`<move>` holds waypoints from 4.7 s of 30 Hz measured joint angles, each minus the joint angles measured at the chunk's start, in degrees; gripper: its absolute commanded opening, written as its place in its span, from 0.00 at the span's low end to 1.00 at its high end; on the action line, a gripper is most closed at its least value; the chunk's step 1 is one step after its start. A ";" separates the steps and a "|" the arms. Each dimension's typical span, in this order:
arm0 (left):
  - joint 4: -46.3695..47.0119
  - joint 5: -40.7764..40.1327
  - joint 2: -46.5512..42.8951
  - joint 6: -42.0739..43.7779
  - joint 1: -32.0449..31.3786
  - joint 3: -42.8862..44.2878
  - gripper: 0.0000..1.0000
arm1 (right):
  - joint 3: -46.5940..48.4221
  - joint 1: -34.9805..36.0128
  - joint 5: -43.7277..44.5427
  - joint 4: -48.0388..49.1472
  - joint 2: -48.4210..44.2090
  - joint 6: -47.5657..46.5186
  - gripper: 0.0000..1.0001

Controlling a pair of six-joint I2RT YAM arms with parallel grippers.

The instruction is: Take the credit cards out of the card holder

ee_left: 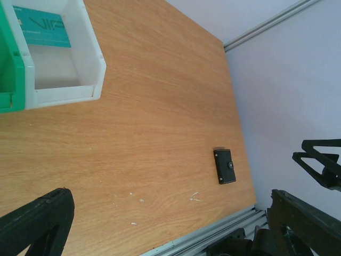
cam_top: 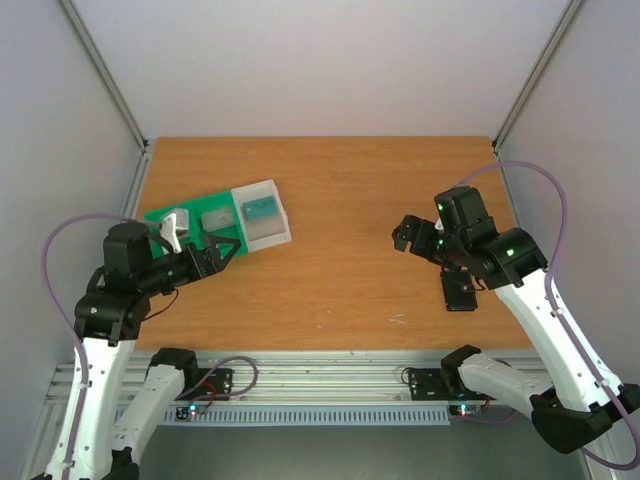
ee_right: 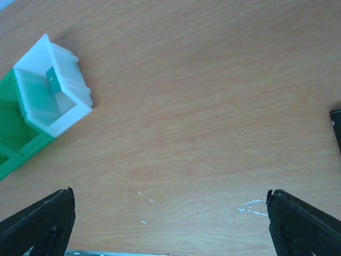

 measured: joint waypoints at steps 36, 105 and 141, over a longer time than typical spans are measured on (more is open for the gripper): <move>-0.28 -3.23 3.41 10.29 -0.02 -2.25 0.99 | -14.88 -23.12 7.19 3.52 22.10 8.92 0.98; 2.51 -14.08 0.22 11.76 -1.64 -8.46 0.99 | -15.54 -25.38 -10.49 22.21 38.69 -7.34 0.88; -0.59 -7.52 8.28 9.51 -6.23 -6.29 0.87 | -27.54 -9.81 -15.15 18.58 24.74 -5.27 0.81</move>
